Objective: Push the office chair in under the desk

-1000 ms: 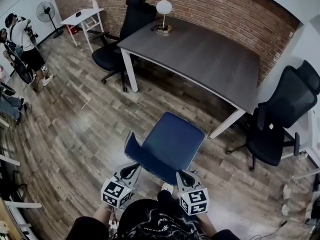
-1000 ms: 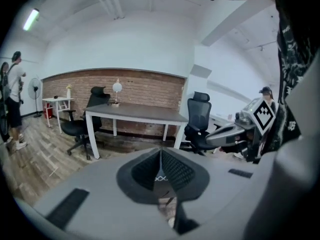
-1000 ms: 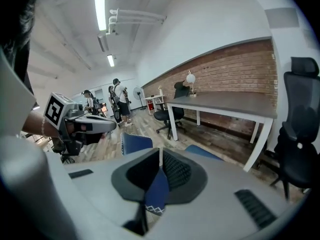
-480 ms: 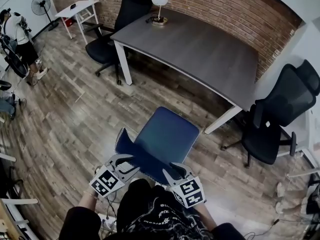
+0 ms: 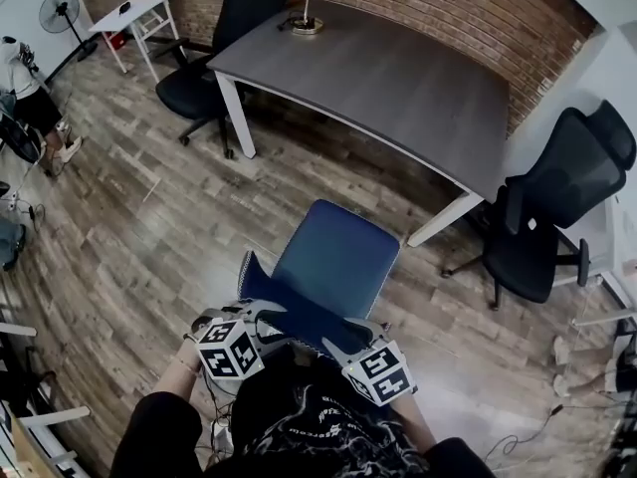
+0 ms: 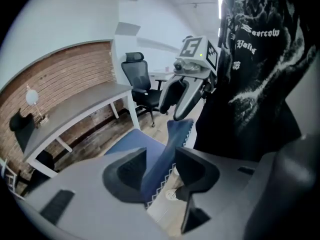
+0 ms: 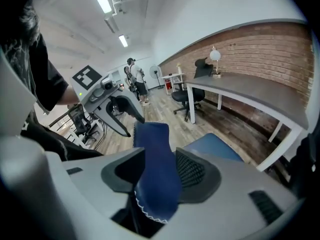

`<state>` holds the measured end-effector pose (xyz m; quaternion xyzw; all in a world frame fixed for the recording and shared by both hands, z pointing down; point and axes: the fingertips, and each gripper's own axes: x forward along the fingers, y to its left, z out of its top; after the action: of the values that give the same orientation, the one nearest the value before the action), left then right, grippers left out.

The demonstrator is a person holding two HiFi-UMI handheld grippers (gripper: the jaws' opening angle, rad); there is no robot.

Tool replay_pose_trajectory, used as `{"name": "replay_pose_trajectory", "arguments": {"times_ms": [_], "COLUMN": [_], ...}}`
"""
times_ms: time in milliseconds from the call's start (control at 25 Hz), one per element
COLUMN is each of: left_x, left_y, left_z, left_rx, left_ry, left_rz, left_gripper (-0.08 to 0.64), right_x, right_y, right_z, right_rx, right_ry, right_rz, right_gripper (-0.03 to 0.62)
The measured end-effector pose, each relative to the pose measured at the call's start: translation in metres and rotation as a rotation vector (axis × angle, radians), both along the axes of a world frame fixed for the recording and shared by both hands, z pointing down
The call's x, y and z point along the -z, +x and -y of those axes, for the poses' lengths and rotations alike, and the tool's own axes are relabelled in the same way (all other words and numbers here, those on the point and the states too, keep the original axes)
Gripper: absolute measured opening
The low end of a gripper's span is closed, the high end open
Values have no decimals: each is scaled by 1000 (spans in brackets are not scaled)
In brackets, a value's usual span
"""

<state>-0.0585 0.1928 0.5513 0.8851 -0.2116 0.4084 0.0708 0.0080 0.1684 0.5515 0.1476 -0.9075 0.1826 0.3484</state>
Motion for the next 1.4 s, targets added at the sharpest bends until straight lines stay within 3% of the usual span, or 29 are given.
{"name": "replay_pose_trajectory", "arguments": {"times_ms": [320,640,960,1120,1400], "left_x": [-31,-53,-66,-77,-95], "left_y": [-10,-10,-9,-9,0], "left_z": [-15,-17,-16,-18,-14], "left_rx": [-213,-288,-315,-371,-383], "left_ry": [-39,-87,-127,-121,-158], "left_rz": [187,238,263,318,330], "left_gripper": [202,209,209,209,209], "right_x": [-15,-31,-57,-68,-86], "right_y": [-11,-20,-24,-26,-24], "right_z": [-27,-47,-50,-49,-47], "right_rx": [88,164,204,186,192], "right_ry": [-43,-85,-57,-74,-98], "right_rz": [-80,-158,-251,-261,-322], "right_gripper": [219,230,230,230,229]}}
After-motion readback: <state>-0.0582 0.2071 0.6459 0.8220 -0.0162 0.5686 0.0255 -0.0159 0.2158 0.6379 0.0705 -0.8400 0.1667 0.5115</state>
